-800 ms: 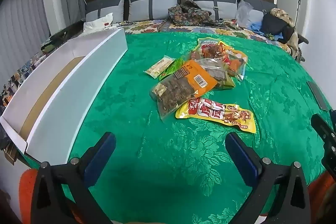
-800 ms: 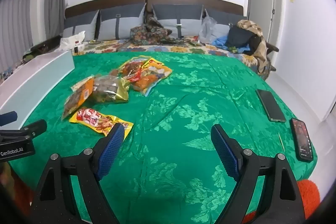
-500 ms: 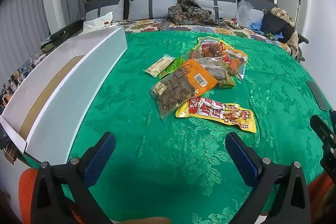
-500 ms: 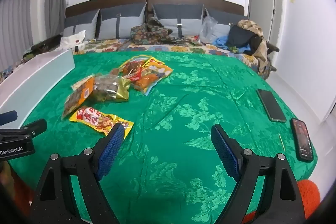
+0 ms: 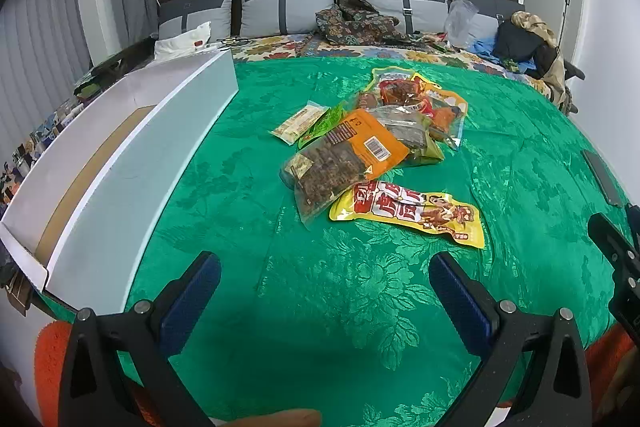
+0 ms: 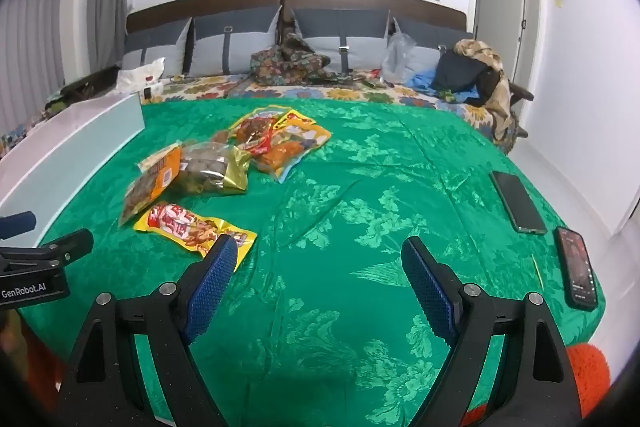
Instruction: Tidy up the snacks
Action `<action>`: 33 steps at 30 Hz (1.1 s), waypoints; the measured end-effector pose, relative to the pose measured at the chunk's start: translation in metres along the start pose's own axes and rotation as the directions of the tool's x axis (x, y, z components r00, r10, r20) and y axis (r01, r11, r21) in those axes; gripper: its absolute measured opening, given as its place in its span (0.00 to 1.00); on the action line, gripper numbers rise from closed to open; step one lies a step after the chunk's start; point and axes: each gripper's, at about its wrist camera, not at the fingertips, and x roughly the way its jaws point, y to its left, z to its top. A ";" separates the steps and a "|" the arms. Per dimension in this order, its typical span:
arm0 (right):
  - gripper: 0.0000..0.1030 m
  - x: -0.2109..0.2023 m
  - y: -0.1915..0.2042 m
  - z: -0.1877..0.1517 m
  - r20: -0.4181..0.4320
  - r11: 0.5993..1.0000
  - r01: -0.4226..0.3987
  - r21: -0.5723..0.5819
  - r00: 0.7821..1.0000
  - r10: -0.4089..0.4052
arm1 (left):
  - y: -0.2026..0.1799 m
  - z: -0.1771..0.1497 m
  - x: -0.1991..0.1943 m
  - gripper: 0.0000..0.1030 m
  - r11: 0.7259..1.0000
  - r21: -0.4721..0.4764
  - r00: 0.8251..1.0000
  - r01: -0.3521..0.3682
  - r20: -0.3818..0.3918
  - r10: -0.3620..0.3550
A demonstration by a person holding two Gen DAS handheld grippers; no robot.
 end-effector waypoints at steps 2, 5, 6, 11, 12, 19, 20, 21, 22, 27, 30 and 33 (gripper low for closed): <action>0.84 -0.001 0.001 0.000 0.001 1.000 0.000 0.000 1.000 0.000 | -0.001 0.000 -0.001 1.00 1.000 0.002 1.000 0.000 0.000 0.000; 0.84 0.002 -0.002 0.000 0.000 1.000 -0.006 -0.003 1.000 0.006 | -0.001 0.000 -0.001 1.00 1.000 0.002 1.000 0.000 -0.001 0.000; 0.84 0.002 -0.001 0.000 0.000 1.000 -0.006 -0.003 1.000 0.006 | -0.001 0.000 -0.001 1.00 1.000 0.002 1.000 0.001 -0.001 -0.001; 0.84 0.002 -0.001 0.000 -0.001 1.000 -0.008 -0.003 1.000 0.008 | -0.001 0.000 -0.001 1.00 1.000 0.003 1.000 0.001 -0.003 -0.001; 0.84 0.002 -0.001 -0.001 -0.001 1.000 -0.007 -0.003 1.000 0.007 | -0.002 0.000 -0.001 1.00 1.000 0.004 1.000 0.001 -0.003 -0.001; 0.84 0.003 -0.001 -0.001 -0.001 1.000 -0.007 -0.003 1.000 0.007 | -0.003 -0.001 -0.001 1.00 1.000 0.004 1.000 0.001 -0.004 -0.001; 0.84 0.003 -0.001 -0.001 -0.001 1.000 -0.007 -0.003 1.000 0.007 | -0.003 -0.002 -0.001 1.00 1.000 0.005 1.000 0.002 -0.004 -0.002; 0.84 0.003 -0.001 -0.001 -0.001 1.000 -0.007 -0.003 1.000 0.007 | -0.003 -0.002 0.000 1.00 1.000 0.006 1.000 0.003 -0.004 -0.003; 0.84 0.003 -0.001 -0.001 -0.001 1.000 -0.007 -0.003 1.000 0.007 | -0.003 -0.003 0.000 1.00 1.000 0.007 1.000 0.003 -0.004 -0.003; 0.84 0.003 -0.001 -0.001 -0.001 1.000 -0.007 -0.003 1.000 0.007 | -0.004 -0.004 0.000 1.00 1.000 0.008 1.000 0.004 -0.006 -0.004; 0.84 0.003 -0.001 -0.001 -0.002 1.000 -0.007 -0.002 1.000 0.007 | -0.004 -0.004 0.001 1.00 1.000 0.010 1.000 0.003 -0.006 -0.003; 0.84 0.003 -0.001 -0.002 -0.002 1.000 -0.007 -0.002 1.000 0.007 | -0.004 -0.003 0.001 1.00 1.000 0.008 1.000 0.003 -0.007 -0.003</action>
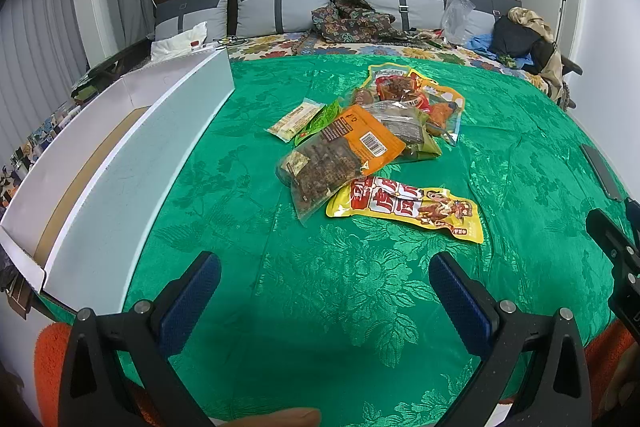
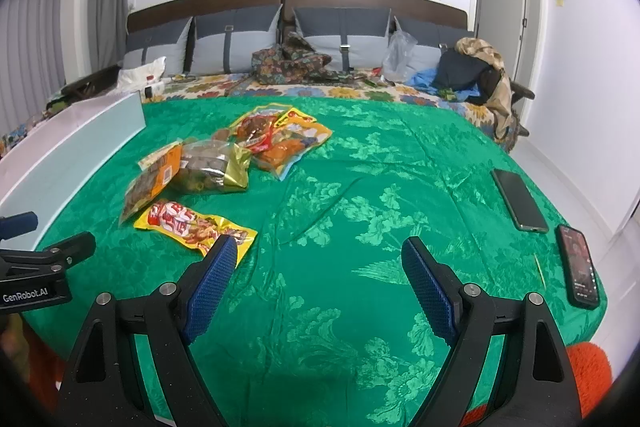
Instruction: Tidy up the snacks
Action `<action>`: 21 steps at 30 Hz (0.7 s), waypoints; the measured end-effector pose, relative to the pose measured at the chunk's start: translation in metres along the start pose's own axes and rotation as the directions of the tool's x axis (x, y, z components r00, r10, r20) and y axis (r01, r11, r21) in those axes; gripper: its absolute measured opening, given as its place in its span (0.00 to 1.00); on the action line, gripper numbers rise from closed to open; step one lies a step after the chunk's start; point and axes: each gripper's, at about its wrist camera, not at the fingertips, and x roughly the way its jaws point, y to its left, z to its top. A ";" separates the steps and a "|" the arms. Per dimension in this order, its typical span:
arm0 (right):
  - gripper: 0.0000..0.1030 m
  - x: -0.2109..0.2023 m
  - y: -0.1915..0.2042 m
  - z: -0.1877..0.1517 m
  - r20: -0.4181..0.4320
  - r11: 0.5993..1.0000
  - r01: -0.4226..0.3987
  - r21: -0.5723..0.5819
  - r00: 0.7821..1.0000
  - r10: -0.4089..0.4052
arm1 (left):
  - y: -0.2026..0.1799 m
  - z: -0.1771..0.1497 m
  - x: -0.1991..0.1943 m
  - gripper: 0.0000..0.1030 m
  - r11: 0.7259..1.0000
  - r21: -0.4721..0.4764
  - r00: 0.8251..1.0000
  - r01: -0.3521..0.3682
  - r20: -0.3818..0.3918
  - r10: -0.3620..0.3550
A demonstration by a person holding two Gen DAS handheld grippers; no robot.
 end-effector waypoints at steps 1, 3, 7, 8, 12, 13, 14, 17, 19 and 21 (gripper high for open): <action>0.84 0.000 0.000 -0.001 0.000 1.000 0.000 0.000 1.000 0.000 | 0.000 0.000 0.000 1.00 1.000 0.000 1.000 0.000 0.000 0.000; 0.84 0.000 0.000 -0.001 -0.001 1.000 -0.001 0.000 1.000 0.001 | 0.000 -0.001 0.000 1.00 1.000 0.000 1.000 0.000 -0.001 0.000; 0.84 0.001 0.000 -0.003 -0.002 1.000 -0.001 0.000 1.000 0.001 | 0.000 -0.001 0.000 1.00 1.000 0.001 1.000 0.001 -0.002 -0.001; 0.84 0.001 0.000 -0.003 -0.003 1.000 -0.002 0.000 1.000 0.002 | -0.001 -0.001 0.000 1.00 1.000 0.001 1.000 0.001 -0.001 -0.001; 0.84 0.001 0.000 -0.005 -0.006 1.000 -0.003 0.001 1.000 0.003 | -0.001 -0.001 0.001 1.00 1.000 0.002 1.000 0.001 -0.003 -0.001; 0.84 0.001 -0.001 -0.006 -0.006 1.000 -0.003 0.002 1.000 0.003 | -0.001 -0.001 0.001 1.00 1.000 0.002 1.000 0.002 -0.003 -0.002; 0.84 0.002 -0.001 -0.006 -0.007 1.000 -0.003 0.003 1.000 0.003 | -0.001 -0.002 0.001 1.00 1.000 0.002 1.000 0.002 -0.004 -0.002; 0.84 0.002 -0.001 -0.006 -0.010 1.000 -0.002 0.002 1.000 0.002 | 0.003 -0.004 0.007 1.00 1.000 -0.001 1.000 0.005 -0.022 -0.005; 0.84 0.004 -0.003 -0.006 -0.014 1.000 -0.003 0.001 1.000 0.003 | 0.008 -0.006 0.014 1.00 1.000 -0.013 0.999 0.016 -0.050 -0.017; 0.84 0.004 -0.003 -0.006 -0.014 1.000 -0.002 0.001 1.000 0.002 | 0.014 -0.010 0.024 1.00 0.999 -0.029 0.996 0.028 -0.083 -0.030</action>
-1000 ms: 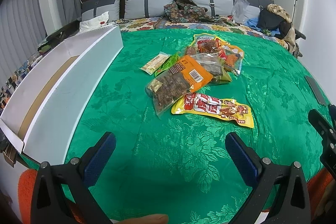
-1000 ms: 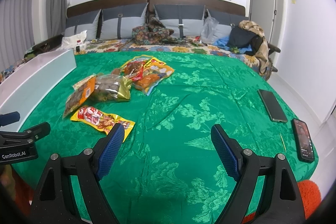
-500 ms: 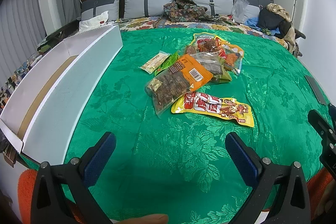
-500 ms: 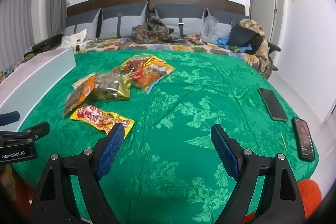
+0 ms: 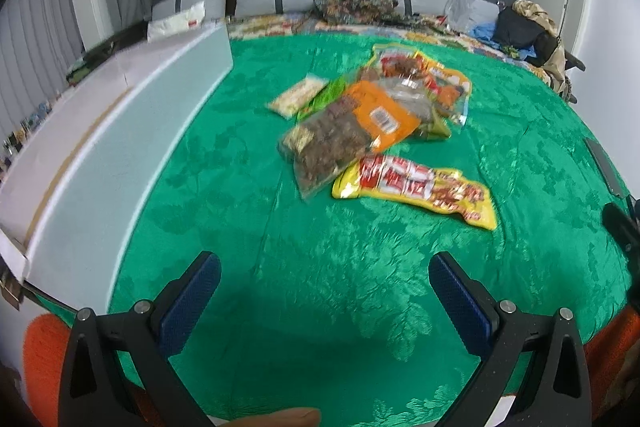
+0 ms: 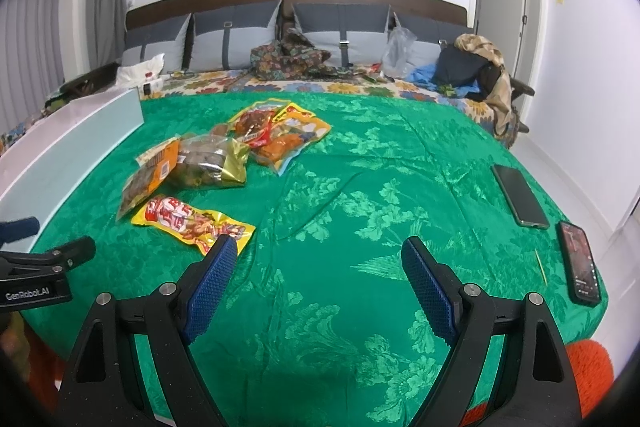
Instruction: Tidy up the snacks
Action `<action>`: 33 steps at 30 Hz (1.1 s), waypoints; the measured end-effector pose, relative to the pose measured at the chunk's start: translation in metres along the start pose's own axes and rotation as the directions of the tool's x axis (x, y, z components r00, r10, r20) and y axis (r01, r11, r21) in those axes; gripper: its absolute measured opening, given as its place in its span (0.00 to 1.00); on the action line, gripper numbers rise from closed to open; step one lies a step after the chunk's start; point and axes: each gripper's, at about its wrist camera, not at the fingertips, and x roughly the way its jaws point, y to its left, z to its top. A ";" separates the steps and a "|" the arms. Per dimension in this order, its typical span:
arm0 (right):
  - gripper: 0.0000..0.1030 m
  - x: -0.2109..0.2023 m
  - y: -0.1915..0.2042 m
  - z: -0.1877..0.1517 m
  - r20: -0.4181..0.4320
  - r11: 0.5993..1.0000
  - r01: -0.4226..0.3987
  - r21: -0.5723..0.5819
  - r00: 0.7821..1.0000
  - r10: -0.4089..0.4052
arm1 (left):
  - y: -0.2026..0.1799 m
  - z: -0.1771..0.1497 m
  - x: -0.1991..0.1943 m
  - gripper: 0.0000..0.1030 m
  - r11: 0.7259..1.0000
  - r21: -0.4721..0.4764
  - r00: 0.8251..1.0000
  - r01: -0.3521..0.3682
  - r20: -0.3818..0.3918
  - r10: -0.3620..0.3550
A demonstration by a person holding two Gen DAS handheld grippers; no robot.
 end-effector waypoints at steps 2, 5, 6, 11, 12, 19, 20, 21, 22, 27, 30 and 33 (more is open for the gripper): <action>0.84 0.000 0.000 0.000 -0.001 1.000 -0.001 0.000 1.000 0.001 | 0.006 -0.004 0.011 1.00 1.000 -0.012 0.999 0.014 -0.036 -0.015; 0.84 0.001 0.000 -0.002 -0.009 1.000 -0.010 -0.003 1.000 0.010 | 0.010 -0.008 0.028 1.00 1.000 -0.013 0.995 0.020 -0.098 -0.021; 0.84 0.002 0.000 -0.003 -0.017 1.000 -0.015 -0.004 1.000 0.015 | 0.011 -0.009 0.036 1.00 1.000 -0.013 0.992 0.016 -0.122 -0.017; 0.84 0.010 0.001 -0.008 -0.068 0.998 -0.056 -0.009 0.996 0.055 | 0.015 -0.013 0.058 1.00 1.000 0.004 0.985 0.003 -0.171 -0.002; 0.84 0.012 0.002 -0.009 -0.079 0.998 -0.066 -0.012 0.995 0.065 | 0.015 -0.012 0.062 1.00 1.000 0.010 0.984 -0.002 -0.178 0.004; 0.84 0.027 0.014 -0.019 -0.161 0.989 -0.147 -0.036 0.977 0.139 | 0.025 -0.012 0.069 1.00 1.000 0.004 0.983 0.001 -0.183 -0.001; 0.84 0.029 0.016 -0.019 -0.169 0.987 -0.157 -0.038 0.974 0.148 | 0.025 -0.013 0.069 1.00 1.000 0.009 0.984 0.004 -0.177 -0.003; 0.84 0.032 0.017 -0.018 -0.182 0.984 -0.171 -0.040 0.970 0.161 | 0.026 -0.013 0.069 1.00 1.000 0.013 0.985 0.007 -0.172 -0.005; 0.84 0.035 0.019 -0.018 -0.196 0.982 -0.184 -0.043 0.965 0.173 | 0.027 -0.013 0.068 1.00 1.000 0.017 0.985 0.011 -0.170 -0.008; 0.84 0.070 0.040 -0.010 -0.308 0.954 -0.268 -0.132 0.926 0.218 | 0.031 -0.015 0.065 1.00 0.999 0.038 0.988 0.026 -0.151 -0.020; 0.84 0.093 0.067 0.002 -0.378 0.880 -0.396 -0.264 0.882 0.283 | 0.031 -0.017 0.064 1.00 0.998 0.049 0.990 0.034 -0.139 -0.027; 0.84 0.115 0.097 0.013 -0.433 0.765 -0.477 -0.433 0.854 0.288 | 0.030 -0.016 0.064 1.00 0.996 0.070 0.991 0.051 -0.126 -0.042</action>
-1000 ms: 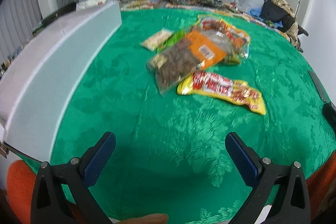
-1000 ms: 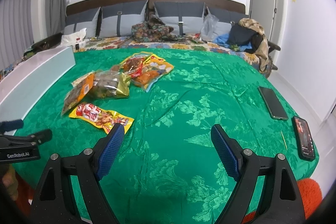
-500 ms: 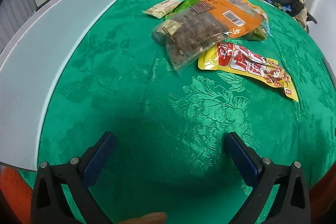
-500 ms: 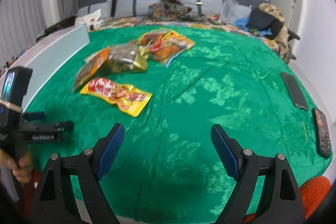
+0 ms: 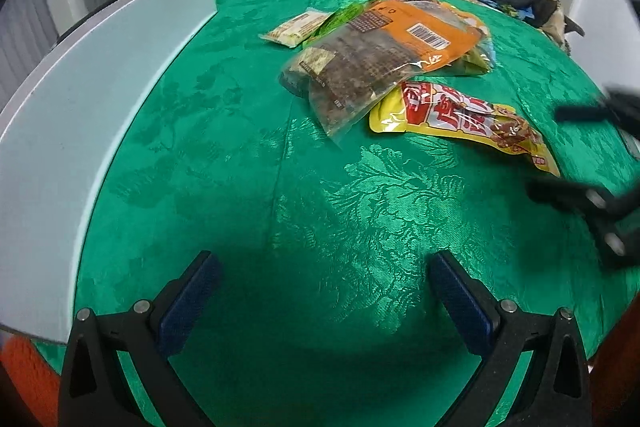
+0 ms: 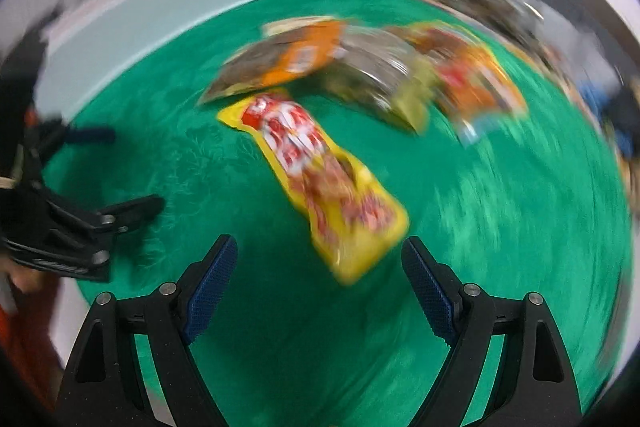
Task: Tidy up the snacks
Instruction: 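Grasp the long yellow snack bag with the right gripper, then grasp the clear orange-labeled meat bag with the left gripper while the right holds the yellow bag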
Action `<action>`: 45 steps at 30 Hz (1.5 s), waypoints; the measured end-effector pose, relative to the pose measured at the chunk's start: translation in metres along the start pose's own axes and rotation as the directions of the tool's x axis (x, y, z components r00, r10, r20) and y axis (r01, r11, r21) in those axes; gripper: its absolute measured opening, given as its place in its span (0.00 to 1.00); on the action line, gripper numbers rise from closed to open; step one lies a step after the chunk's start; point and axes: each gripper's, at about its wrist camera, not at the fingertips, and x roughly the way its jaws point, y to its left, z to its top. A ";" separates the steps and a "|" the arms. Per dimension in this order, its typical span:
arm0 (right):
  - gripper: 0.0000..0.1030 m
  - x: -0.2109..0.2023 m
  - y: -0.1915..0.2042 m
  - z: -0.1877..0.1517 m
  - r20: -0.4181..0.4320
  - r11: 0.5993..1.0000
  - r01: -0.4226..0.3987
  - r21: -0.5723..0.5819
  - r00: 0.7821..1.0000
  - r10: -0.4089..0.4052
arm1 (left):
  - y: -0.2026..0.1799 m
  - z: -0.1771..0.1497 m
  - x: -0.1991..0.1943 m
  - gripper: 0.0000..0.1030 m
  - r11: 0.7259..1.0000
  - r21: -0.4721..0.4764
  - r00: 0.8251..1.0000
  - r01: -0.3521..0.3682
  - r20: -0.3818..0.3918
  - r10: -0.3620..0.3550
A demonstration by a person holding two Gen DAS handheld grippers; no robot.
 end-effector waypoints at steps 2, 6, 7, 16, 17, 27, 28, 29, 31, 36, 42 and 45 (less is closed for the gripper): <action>0.84 0.018 0.001 0.018 -0.047 0.995 0.004 -0.101 0.999 -0.008 | 0.001 0.000 0.000 1.00 1.000 0.013 1.000 0.009 0.007 -0.009; 0.84 0.047 -0.001 0.040 -0.123 0.990 -0.065 -0.121 0.991 0.050 | 0.001 0.001 0.000 1.00 1.000 0.018 1.000 0.013 0.013 -0.013; 0.84 0.051 -0.002 0.045 -0.132 0.993 -0.075 -0.095 0.989 0.062 | 0.001 0.001 0.001 1.00 1.000 0.018 1.000 0.012 0.017 -0.013; 0.50 0.055 -0.007 0.053 -0.175 0.988 -0.136 0.076 0.973 0.147 | 0.000 -0.001 0.001 1.00 1.000 0.020 1.000 0.017 0.022 -0.018; 0.50 0.050 -0.006 0.047 -0.189 0.988 -0.135 0.078 0.971 0.147 | 0.000 -0.001 0.001 1.00 1.000 0.020 1.000 0.017 0.021 -0.018; 0.50 -0.010 -0.066 -0.074 -0.100 0.911 0.086 0.403 0.994 -0.050 | 0.000 0.041 0.011 1.00 0.979 0.175 0.994 0.102 -0.061 -0.093; 0.50 -0.014 -0.074 -0.082 -0.076 0.892 0.095 0.442 0.995 -0.069 | 0.000 0.056 0.010 1.00 0.969 0.224 0.994 0.108 -0.046 -0.100; 0.50 -0.014 -0.081 -0.086 -0.065 0.876 0.116 0.467 0.993 -0.097 | 0.000 0.068 0.009 1.00 0.956 0.264 0.992 0.127 -0.045 -0.119; 0.51 -0.018 -0.081 -0.091 -0.046 0.862 0.135 0.489 0.991 -0.129 | -0.003 0.093 0.013 1.00 0.917 0.363 0.986 0.167 -0.066 -0.153; 0.53 -0.023 -0.076 -0.095 -0.029 0.860 0.153 0.487 0.987 -0.159 | -0.012 0.130 0.046 1.00 0.840 0.505 0.978 0.200 -0.150 -0.143; 0.53 -0.021 -0.082 -0.095 -0.014 0.854 0.136 0.503 0.989 -0.149 | -0.023 0.144 0.075 1.00 0.856 0.488 0.984 0.172 -0.125 -0.126; 0.53 -0.018 -0.082 -0.095 -0.011 0.851 0.136 0.507 0.988 -0.152 | -0.032 0.148 0.087 0.99 0.865 0.461 0.979 0.197 -0.144 -0.146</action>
